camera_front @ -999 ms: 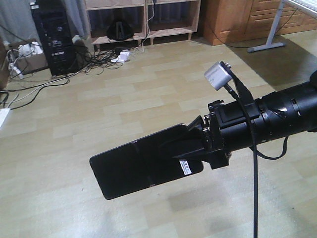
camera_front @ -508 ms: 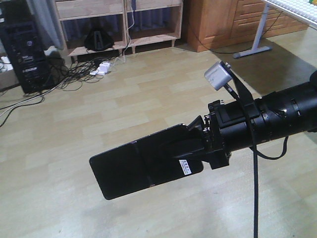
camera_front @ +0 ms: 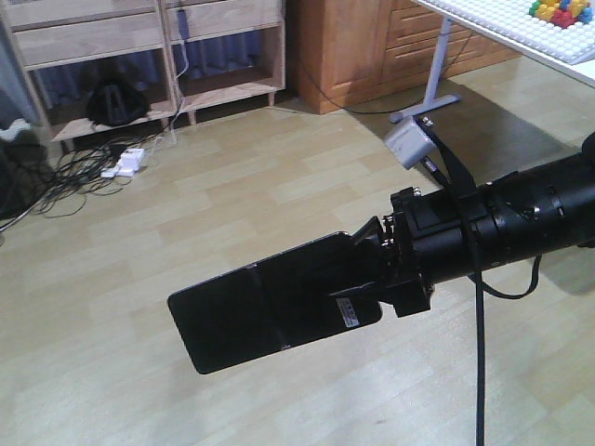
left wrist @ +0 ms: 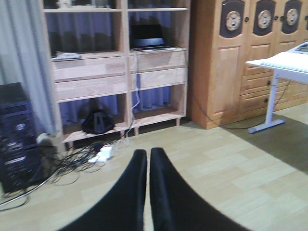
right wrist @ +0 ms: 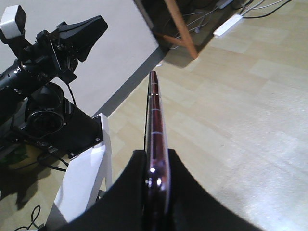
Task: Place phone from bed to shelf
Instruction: 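Hold the phone while the base drives to the wooden shelf unit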
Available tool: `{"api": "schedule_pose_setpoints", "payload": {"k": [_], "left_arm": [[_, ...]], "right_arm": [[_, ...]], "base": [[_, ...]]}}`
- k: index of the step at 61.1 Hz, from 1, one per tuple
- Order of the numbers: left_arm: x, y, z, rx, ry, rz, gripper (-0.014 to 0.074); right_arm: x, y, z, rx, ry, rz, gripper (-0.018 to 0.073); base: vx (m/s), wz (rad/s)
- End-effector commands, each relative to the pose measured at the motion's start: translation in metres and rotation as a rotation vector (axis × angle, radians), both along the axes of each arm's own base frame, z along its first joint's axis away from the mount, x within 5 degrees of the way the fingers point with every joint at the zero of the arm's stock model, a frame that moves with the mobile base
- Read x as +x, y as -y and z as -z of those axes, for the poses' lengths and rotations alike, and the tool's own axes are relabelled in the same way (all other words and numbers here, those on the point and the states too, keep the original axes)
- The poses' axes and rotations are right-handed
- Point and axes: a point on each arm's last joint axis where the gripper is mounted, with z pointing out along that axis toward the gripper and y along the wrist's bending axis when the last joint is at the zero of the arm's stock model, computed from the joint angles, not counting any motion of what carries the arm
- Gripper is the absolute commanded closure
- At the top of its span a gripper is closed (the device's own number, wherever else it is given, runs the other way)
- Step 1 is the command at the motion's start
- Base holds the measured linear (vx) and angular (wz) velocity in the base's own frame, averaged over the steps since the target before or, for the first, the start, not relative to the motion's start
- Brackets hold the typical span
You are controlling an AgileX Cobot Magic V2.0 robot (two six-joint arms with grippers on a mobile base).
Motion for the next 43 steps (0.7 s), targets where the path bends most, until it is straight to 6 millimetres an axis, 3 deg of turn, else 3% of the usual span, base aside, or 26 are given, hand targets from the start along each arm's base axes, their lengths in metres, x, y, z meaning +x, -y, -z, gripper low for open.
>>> {"api": "schedule_pose_setpoints", "payload": {"k": [1,43], "left_arm": [[-0.0020,0.0003,-0.0154,-0.013,0.105,0.005,0.0595],[-0.0020,0.0003,-0.0154,-0.013,0.105,0.005,0.0595]], "right_arm": [[-0.0102,-0.0013,-0.0230,0.103,0.006,-0.053,0.0561],[-0.0102,-0.0013,-0.0230,0.103,0.006,-0.053,0.0561]], "base": [[0.43,-0.26],[0.45,-0.18]]}}
